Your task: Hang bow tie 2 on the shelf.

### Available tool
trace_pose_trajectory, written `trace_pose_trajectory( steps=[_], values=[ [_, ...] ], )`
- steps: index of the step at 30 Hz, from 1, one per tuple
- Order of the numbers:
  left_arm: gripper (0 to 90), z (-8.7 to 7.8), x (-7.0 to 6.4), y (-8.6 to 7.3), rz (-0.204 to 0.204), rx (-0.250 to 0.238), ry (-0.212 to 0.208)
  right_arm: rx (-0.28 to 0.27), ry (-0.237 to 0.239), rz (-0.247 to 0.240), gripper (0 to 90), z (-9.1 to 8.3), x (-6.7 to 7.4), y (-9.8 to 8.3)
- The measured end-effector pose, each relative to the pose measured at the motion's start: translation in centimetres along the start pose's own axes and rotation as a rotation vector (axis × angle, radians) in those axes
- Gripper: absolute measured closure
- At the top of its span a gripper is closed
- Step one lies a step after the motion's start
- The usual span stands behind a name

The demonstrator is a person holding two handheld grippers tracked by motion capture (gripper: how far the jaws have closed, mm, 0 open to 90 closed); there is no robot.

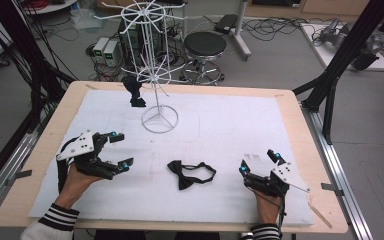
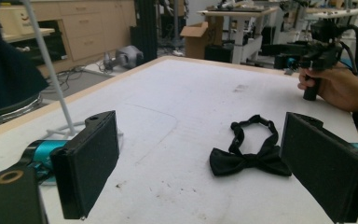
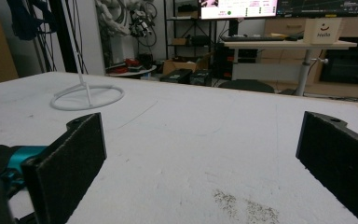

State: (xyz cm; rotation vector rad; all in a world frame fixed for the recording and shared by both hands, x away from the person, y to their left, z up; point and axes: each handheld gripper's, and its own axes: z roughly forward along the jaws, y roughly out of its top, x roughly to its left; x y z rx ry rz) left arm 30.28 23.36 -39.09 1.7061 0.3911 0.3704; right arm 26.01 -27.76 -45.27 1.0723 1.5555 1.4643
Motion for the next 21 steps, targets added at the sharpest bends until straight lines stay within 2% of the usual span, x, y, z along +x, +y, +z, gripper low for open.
trace_pose_trajectory(
  steps=[9,21],
  values=[
    [12.3,1.7,-0.8,1.2,0.065,0.088,-0.065,-0.006,-0.001,0.016,0.7,-0.1,0.1,0.0],
    [12.4,4.2,-1.8,3.3,0.143,0.214,-0.149,-0.026,0.001,0.004,0.7,-0.2,0.0,-0.1]
  ],
)
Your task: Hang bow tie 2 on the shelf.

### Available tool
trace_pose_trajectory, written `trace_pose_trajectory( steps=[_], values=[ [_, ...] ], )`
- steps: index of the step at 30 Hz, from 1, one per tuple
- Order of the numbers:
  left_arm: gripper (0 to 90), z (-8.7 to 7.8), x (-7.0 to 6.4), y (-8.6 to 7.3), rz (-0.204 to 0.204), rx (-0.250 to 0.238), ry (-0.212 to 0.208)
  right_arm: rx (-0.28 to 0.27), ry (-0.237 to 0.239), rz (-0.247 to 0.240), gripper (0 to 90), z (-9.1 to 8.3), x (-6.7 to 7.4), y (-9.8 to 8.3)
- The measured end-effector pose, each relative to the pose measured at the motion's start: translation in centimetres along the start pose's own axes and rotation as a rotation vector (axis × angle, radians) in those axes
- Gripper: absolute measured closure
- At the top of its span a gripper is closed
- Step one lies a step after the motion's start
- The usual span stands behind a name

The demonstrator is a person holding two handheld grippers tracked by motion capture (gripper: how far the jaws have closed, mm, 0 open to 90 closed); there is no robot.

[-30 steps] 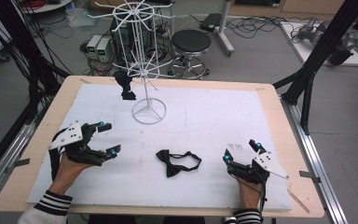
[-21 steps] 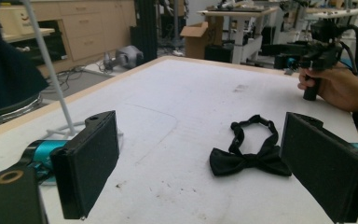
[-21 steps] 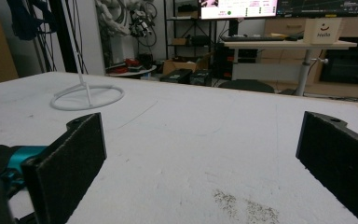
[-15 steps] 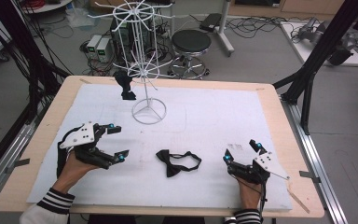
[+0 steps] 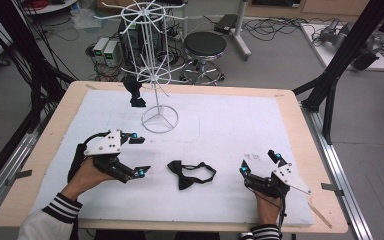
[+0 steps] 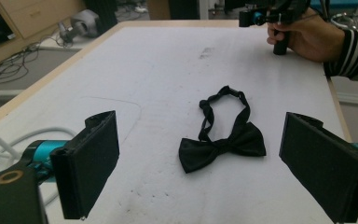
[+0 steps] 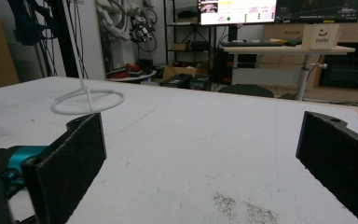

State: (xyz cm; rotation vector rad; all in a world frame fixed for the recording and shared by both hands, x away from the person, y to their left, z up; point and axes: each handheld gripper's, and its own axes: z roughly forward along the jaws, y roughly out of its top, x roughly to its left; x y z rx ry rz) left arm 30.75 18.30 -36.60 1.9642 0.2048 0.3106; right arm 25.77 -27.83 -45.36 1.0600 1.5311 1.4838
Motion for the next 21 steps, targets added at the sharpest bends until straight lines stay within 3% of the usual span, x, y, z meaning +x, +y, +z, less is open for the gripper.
trace_pose_trajectory(
  steps=[21],
  values=[
    [13.5,4.0,-0.7,3.0,0.123,0.209,-0.115,-0.010,0.011,0.016,0.7,-0.1,-0.1,0.0]
  ],
)
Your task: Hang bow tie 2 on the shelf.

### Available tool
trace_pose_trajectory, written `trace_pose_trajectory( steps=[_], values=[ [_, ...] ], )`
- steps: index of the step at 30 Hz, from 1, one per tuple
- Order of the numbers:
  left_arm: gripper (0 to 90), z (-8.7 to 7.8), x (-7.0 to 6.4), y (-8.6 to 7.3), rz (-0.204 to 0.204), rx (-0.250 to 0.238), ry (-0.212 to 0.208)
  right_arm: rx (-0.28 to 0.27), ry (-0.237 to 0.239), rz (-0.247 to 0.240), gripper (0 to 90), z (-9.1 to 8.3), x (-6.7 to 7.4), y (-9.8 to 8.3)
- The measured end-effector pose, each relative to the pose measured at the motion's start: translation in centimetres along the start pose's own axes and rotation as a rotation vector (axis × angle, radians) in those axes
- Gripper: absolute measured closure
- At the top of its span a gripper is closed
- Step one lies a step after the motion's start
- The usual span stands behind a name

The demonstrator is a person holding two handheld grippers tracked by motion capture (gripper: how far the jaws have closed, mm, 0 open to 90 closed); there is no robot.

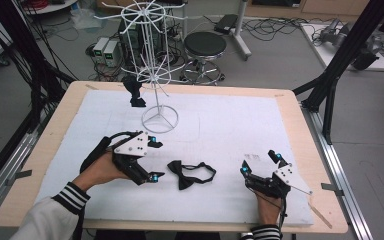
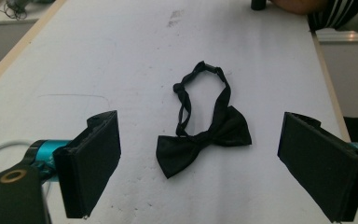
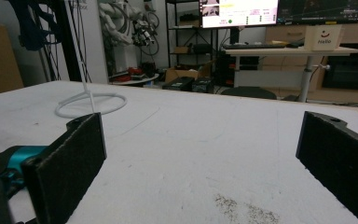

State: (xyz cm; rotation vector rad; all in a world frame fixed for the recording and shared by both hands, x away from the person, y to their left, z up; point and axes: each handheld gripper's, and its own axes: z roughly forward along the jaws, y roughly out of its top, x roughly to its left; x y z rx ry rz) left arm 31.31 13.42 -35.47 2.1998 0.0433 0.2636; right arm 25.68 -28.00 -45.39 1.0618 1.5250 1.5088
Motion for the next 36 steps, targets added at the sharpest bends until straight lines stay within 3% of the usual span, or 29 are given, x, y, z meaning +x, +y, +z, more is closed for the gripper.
trace_pose_trajectory(
  steps=[6,13,16,23,29,36],
  values=[
    [17.5,0.8,0.2,0.6,0.049,0.051,-0.036,-0.005,0.000,0.002,0.6,0.0,0.0,0.0],
    [18.6,1.6,0.7,1.3,0.069,0.079,-0.076,-0.007,0.002,0.002,0.6,0.0,-0.1,0.0],
    [19.0,2.1,0.9,1.6,0.101,0.101,-0.098,-0.005,0.002,0.009,0.7,-0.1,-0.1,0.0],
    [19.8,3.4,1.1,2.2,0.128,0.149,-0.163,-0.008,0.003,0.009,0.7,-0.1,-0.1,0.0],
    [20.5,4.4,0.9,2.6,0.159,0.178,-0.173,-0.013,0.003,0.028,0.6,-0.2,-0.2,0.0],
    [21.3,5.6,0.8,2.9,0.183,0.213,-0.188,-0.014,0.004,0.017,0.6,-0.1,-0.1,0.0]
  ],
)
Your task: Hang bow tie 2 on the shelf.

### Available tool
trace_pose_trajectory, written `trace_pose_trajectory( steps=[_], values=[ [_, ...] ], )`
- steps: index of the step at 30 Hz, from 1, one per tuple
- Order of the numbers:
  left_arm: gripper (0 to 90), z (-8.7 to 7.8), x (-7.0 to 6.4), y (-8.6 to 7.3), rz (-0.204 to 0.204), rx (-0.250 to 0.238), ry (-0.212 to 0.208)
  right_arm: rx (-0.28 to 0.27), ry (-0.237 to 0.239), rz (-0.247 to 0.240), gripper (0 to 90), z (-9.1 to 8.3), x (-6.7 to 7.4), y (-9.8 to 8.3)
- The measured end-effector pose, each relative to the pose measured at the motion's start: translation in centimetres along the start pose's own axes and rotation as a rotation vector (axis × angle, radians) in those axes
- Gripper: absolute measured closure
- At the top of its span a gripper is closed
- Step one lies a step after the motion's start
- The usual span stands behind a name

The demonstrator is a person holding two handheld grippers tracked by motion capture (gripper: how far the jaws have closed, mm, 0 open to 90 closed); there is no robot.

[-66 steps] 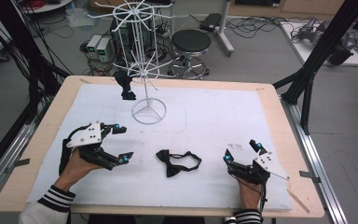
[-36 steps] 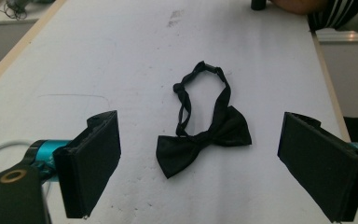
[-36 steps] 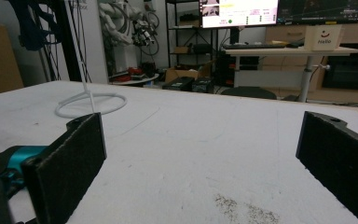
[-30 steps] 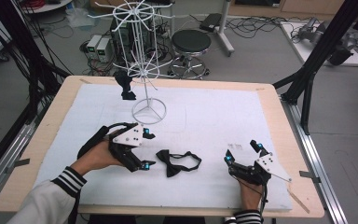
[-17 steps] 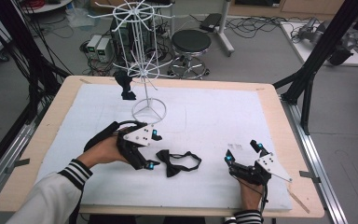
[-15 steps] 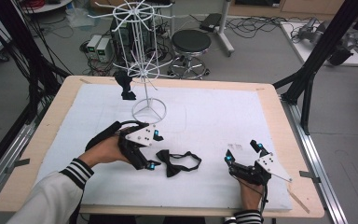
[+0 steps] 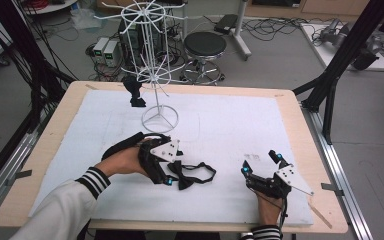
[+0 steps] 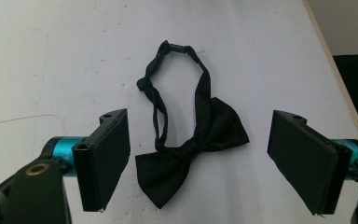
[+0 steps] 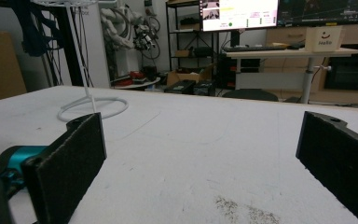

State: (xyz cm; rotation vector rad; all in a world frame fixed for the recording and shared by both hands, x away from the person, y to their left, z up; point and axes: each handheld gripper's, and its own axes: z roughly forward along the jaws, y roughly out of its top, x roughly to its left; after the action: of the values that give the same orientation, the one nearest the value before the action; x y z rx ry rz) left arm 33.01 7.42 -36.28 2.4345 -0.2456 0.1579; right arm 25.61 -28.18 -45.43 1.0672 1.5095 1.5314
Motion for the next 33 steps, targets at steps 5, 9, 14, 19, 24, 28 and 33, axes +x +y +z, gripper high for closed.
trace_pose_trajectory(
  steps=[5,9,14,19,24,28,33],
  values=[
    [22.6,0.7,0.1,0.3,0.004,0.016,-0.016,-0.003,-0.001,0.001,0.6,0.0,0.0,0.0],
    [23.7,1.2,0.1,0.6,0.017,0.042,-0.020,-0.007,0.000,0.001,0.7,0.0,-0.1,0.0],
    [26.7,1.6,0.2,0.6,0.044,0.070,-0.036,-0.005,-0.001,0.003,0.6,0.0,-0.1,0.0],
    [28.2,2.3,0.3,0.4,0.061,0.107,-0.054,-0.006,-0.001,0.005,0.6,0.0,-0.1,0.0],
    [31.5,2.8,0.2,0.4,0.082,0.117,-0.073,-0.005,-0.003,0.011,0.6,0.0,-0.1,0.0],
    [33.8,3.5,0.2,0.3,0.089,0.132,-0.092,-0.010,-0.005,0.008,0.6,0.0,-0.2,0.0],
    [36.9,4.2,0.3,0.1,0.100,0.156,-0.102,-0.009,-0.002,0.012,0.6,-0.1,-0.2,0.0]
  ],
)
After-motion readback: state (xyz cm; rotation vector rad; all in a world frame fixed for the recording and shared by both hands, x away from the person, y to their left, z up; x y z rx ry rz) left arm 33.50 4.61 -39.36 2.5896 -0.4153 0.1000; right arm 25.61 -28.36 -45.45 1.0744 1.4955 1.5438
